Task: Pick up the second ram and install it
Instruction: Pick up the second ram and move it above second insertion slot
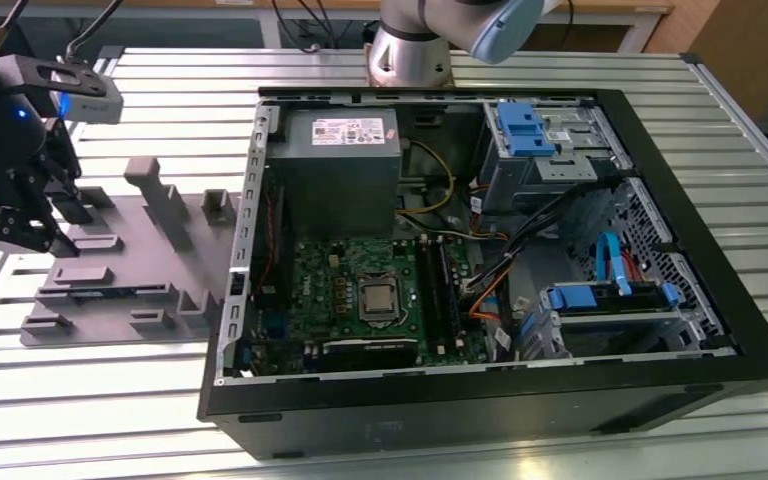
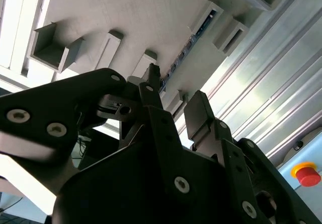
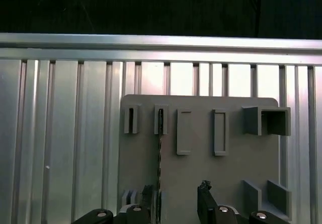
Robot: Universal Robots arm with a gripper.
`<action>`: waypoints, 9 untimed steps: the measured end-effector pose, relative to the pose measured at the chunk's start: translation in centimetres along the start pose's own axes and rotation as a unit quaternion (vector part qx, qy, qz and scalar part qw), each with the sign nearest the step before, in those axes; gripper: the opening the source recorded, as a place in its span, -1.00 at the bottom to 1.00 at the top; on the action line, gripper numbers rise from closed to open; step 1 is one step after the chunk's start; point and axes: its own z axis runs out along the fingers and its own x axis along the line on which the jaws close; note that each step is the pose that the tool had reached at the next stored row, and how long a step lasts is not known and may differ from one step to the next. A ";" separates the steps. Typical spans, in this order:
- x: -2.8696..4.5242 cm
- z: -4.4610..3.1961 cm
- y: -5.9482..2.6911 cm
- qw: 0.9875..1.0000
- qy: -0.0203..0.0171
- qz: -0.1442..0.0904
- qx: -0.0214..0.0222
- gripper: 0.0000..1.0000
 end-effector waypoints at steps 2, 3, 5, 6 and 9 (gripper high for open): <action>0.00 0.25 0.02 1.000 0.000 0.000 0.002 -0.06; 0.01 0.40 0.02 1.000 0.000 0.000 0.002 -0.06; 0.02 0.69 0.01 1.000 0.000 0.000 0.002 -0.06; 0.03 0.83 0.02 1.000 0.000 0.000 0.002 -0.06; 0.12 1.27 -0.01 1.000 0.000 0.000 0.002 -0.06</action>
